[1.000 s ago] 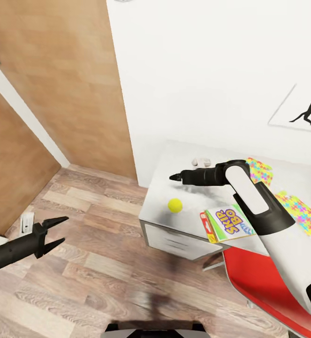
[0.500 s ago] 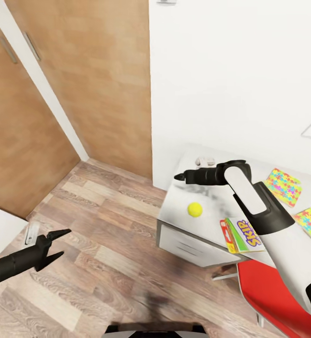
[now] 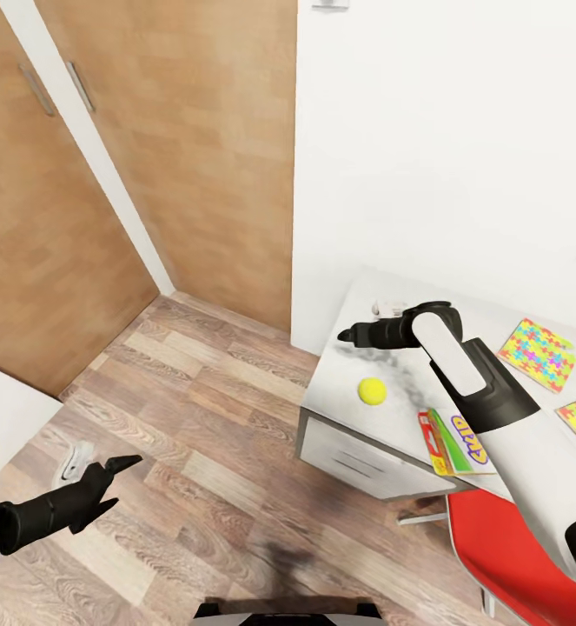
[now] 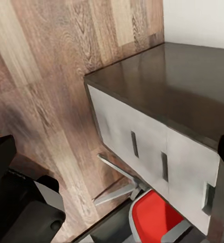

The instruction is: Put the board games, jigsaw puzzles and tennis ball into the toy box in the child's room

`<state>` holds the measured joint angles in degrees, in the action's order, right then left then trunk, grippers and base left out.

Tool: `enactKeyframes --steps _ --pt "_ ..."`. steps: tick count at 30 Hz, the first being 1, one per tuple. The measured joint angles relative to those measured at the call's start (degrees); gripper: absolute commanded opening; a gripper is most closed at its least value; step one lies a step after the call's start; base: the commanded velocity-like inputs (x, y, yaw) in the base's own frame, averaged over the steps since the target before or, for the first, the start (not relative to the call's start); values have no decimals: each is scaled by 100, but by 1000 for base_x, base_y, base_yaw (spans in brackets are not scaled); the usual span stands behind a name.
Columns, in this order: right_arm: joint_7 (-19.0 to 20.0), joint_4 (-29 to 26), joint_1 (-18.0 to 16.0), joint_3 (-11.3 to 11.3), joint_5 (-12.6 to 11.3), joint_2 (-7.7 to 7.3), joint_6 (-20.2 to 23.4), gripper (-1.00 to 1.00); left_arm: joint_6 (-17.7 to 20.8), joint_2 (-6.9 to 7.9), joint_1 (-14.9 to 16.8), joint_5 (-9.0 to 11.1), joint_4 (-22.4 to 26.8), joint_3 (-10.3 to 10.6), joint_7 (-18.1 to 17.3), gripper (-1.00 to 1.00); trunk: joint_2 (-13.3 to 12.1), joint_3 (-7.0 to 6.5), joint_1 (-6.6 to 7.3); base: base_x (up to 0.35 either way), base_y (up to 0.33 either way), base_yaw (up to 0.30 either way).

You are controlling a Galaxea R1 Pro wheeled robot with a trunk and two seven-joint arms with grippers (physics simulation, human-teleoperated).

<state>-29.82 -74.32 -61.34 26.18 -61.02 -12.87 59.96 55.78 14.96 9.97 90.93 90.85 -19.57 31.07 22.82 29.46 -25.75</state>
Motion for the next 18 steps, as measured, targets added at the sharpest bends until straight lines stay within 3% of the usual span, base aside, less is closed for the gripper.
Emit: enactKeyframes --steps 1,2,4,5,7,8,10,11,13,18 --pt "-83 27 -2 -1 9 0 0 100 -1 -70 -10 -209 -1 4 5 100 0 0 0 0 0 24" --pt "-86 28 -2 -1 4 0 0 100 -3 -72 -10 -213 -1 4 5 100 0 0 0 0 0 19" --pt "-231 69 -4 -3 16 0 0 100 -6 -222 -32 -641 -2 13 7 100 0 -1 0 0 0 15" --pt "-233 69 -4 -2 13 0 0 100 -6 -224 -32 -646 -2 13 7 100 0 -1 0 0 0 12" --pt "-341 95 -3 -3 22 0 0 100 -13 -401 -56 -1053 -2 18 7 100 0 -1 0 0 0 10" --pt "-343 95 -3 -3 19 0 -1 100 -14 -404 -57 -1060 -2 18 7 100 0 -1 0 0 0 8" --pt "-424 115 -3 -6 27 -3 0 100 -20 -598 -74 -1435 -3 20 -4 100 0 -1 0 0 0 6" --pt "-426 115 -3 -6 25 -3 -1 100 -20 -601 -74 -1443 -3 20 -4 100 0 -1 0 0 0 5" --pt "-485 138 -3 -7 32 -3 -1 100 -25 -784 -85 -1737 -3 20 -1 100 0 -1 0 0 0 4" --pt "-551 210 0 -1 36 -4 -1 100 -22 -977 -94 -2000 -3 20 -4 100 0 -1 0 0 0 3"
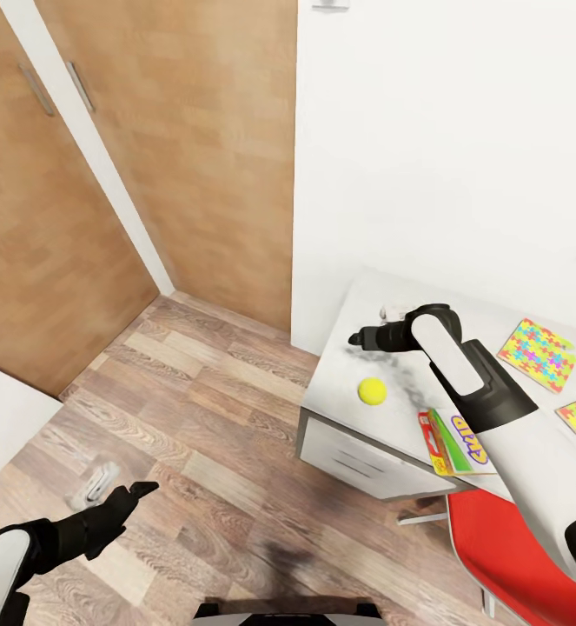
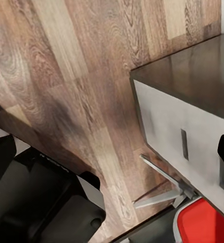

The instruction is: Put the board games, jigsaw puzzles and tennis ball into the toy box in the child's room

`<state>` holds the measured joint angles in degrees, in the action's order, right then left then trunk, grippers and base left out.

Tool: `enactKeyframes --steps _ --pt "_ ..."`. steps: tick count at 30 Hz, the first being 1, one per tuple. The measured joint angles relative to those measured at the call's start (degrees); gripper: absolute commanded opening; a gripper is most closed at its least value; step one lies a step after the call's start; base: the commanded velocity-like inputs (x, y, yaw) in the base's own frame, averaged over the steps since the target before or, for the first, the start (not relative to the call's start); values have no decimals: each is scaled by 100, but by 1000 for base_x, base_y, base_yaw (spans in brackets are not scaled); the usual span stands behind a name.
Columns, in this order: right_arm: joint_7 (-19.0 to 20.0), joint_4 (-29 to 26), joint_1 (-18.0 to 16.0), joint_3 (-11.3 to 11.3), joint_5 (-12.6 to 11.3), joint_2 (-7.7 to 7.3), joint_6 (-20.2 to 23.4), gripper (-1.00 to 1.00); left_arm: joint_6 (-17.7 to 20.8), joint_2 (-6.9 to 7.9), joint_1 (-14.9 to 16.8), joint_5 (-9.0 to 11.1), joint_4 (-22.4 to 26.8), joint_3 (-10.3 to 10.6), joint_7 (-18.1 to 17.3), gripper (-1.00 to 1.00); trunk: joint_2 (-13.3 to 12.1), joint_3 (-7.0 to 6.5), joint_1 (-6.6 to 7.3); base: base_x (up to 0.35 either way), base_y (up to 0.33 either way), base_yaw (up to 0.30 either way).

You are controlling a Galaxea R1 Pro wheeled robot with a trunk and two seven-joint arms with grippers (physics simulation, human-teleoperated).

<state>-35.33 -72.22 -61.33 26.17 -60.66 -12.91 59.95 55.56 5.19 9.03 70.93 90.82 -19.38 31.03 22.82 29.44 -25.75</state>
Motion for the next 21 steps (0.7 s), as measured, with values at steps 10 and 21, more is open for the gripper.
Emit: enactKeyframes --steps 10,21 --pt "-59 145 23 39 0 4 0 100 13 -160 -38 -245 0 -8 1 100 0 0 0 0 0 1" --pt "-76 199 45 49 -4 71 0 100 3 -187 -120 -313 0 -38 11 100 0 0 0 0 0 0"
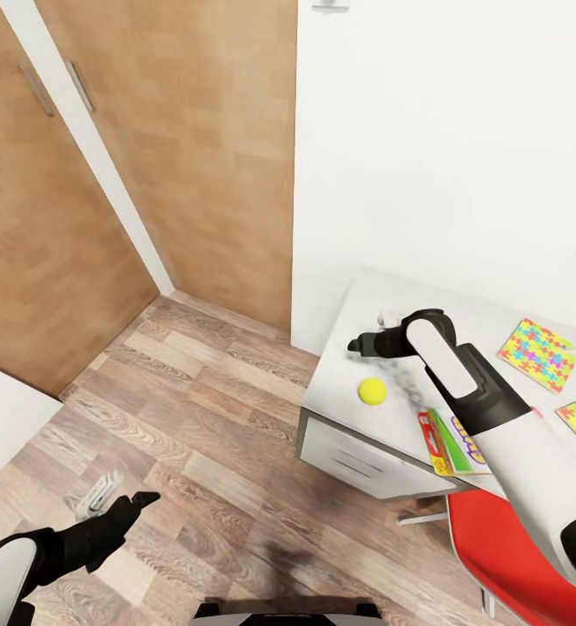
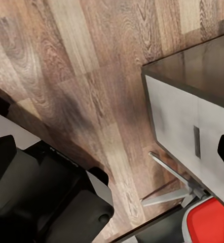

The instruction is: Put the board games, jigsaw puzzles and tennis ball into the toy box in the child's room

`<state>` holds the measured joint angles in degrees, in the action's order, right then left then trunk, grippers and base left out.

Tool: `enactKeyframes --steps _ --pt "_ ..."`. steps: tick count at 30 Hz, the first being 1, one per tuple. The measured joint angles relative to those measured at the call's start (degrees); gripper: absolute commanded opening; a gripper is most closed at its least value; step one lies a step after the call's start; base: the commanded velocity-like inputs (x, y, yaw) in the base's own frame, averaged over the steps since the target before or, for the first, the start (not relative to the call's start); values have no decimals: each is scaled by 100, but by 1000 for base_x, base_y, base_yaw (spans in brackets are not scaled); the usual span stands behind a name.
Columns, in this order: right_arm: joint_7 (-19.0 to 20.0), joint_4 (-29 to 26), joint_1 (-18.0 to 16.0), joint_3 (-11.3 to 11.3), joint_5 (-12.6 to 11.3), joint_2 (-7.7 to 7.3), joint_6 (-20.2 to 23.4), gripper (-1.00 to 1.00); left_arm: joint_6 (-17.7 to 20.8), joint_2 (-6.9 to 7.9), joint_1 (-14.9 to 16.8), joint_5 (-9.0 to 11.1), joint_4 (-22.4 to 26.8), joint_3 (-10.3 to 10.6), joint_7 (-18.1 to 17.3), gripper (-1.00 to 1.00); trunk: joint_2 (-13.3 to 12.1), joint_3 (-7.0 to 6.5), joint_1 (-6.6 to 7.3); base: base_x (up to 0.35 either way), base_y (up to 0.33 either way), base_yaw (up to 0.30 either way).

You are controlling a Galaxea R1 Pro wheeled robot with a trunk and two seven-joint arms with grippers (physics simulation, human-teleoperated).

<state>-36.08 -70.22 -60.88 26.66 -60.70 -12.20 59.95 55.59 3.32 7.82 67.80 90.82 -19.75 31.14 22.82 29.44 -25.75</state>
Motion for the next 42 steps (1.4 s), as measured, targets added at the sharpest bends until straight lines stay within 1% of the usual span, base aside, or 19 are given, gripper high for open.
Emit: enactKeyframes --steps 5,12,19,42 --pt "-38 27 16 4 0 17 0 100 -2 -3 -15 -10 0 -6 1 100 0 0 0 0 0 0" --pt "-144 45 43 6 -1 -4 0 100 -3 -6 -24 -15 0 -12 1 100 0 0 0 0 0 0" --pt "-211 53 173 11 -2 -30 -1 100 -4 -6 -28 -18 0 -14 0 100 0 0 0 0 0 0" --pt "-253 57 422 9 -2 -69 -1 100 -11 1 -30 -21 -47 -15 3 100 0 0 0 0 0 0"
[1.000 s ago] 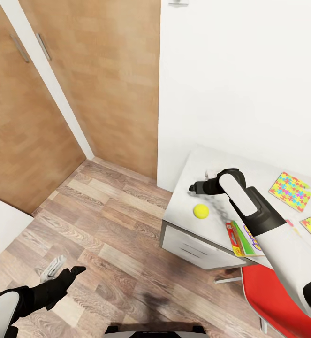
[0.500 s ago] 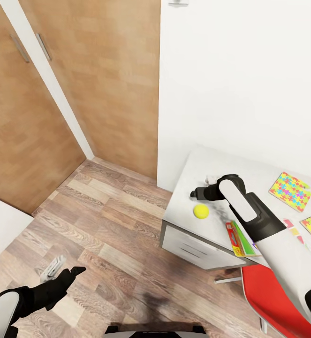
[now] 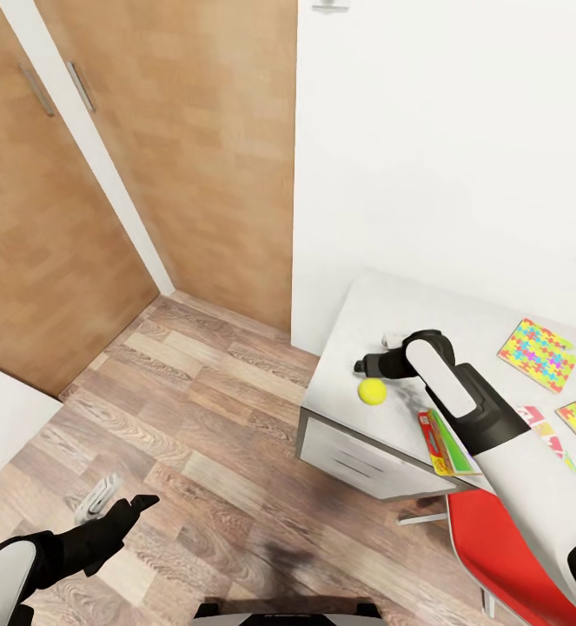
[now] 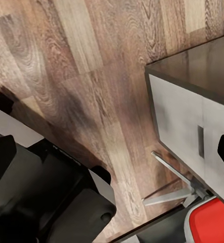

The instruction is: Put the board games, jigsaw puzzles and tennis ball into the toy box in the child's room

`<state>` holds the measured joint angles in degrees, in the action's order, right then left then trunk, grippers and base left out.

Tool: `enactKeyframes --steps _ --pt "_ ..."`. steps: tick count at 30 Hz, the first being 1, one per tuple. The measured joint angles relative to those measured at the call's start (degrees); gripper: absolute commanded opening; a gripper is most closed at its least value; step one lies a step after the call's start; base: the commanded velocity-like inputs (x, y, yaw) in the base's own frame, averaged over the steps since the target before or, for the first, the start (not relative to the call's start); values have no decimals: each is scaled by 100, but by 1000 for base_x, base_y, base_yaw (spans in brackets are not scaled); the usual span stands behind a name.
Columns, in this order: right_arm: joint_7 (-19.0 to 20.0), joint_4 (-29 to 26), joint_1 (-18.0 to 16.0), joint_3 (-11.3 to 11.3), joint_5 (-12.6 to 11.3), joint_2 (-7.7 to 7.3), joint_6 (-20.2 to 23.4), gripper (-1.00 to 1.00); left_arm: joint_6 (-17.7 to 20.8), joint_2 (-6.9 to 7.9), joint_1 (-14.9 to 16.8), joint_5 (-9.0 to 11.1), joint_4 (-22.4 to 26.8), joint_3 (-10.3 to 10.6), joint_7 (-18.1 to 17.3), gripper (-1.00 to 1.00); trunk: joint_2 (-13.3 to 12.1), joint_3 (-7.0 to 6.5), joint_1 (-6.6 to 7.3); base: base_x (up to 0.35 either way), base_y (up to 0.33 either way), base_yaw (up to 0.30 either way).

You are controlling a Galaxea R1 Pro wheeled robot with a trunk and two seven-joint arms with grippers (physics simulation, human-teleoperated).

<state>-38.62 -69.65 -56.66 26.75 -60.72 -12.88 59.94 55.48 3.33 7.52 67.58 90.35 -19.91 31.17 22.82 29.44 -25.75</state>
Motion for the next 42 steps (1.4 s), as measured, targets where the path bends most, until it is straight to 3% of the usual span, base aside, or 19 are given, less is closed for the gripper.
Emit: enactKeyframes --steps 42 --pt "-8 0 101 16 -8 44 0 100 -2 17 0 2 -15 -9 -18 100 0 0 0 0 0 0"
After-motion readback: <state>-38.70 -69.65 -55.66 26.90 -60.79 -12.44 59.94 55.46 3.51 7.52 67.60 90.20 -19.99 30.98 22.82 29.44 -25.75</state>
